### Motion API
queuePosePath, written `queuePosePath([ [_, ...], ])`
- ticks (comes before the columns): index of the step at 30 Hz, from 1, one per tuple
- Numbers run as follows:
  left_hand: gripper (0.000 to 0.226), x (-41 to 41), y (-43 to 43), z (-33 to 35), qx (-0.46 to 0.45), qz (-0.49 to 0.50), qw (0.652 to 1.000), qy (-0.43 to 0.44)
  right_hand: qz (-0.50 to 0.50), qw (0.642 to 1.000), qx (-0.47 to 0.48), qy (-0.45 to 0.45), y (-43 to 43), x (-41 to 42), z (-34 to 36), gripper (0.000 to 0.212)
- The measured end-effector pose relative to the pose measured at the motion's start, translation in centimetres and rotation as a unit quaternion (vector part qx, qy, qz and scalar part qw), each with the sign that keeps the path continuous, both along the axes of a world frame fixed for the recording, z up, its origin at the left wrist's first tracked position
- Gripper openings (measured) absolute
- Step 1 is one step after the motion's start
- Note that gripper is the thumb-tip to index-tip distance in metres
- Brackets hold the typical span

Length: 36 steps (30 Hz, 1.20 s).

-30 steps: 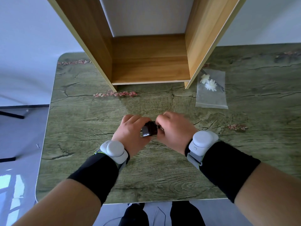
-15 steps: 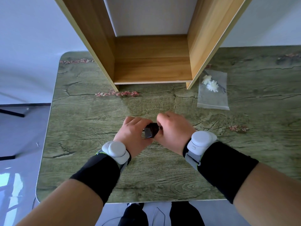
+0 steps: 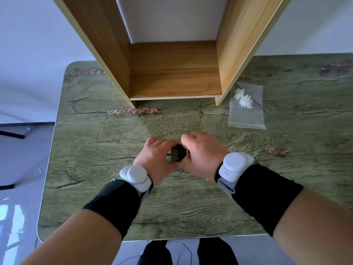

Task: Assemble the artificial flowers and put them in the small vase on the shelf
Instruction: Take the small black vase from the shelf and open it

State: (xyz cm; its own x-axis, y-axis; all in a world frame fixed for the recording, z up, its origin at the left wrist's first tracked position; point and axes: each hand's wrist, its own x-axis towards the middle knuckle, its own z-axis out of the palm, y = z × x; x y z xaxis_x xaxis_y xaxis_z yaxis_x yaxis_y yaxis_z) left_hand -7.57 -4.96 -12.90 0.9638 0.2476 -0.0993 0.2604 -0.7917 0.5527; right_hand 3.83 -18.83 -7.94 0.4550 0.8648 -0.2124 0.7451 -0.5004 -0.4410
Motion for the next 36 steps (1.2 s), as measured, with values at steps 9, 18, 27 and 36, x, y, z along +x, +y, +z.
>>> queuePosePath([
  [9, 0.054, 1.1, 0.6, -0.4, 0.008, -0.001, 1.000, 0.009, -0.002, 1.000, 0.027, -0.015, -0.4, 1.5, 0.0, 0.024],
  [18, 0.059, 1.6, 1.4, -0.8, -0.026, 0.090, 0.994, 0.052, -0.145, 0.986, 0.037, 0.079, -1.9, 3.6, -1.3, 0.007],
  [27, 0.059, 2.3, 0.6, -1.5, -0.015, 0.127, 0.986, 0.106, -0.219, 0.967, -0.008, 0.128, -4.3, 3.8, -3.5, 0.005],
  [36, 0.083, 1.1, 0.5, -2.3, 0.019, 0.120, 0.987, 0.106, -0.258, 0.954, -0.069, 0.135, -6.2, 2.2, -5.3, 0.005],
])
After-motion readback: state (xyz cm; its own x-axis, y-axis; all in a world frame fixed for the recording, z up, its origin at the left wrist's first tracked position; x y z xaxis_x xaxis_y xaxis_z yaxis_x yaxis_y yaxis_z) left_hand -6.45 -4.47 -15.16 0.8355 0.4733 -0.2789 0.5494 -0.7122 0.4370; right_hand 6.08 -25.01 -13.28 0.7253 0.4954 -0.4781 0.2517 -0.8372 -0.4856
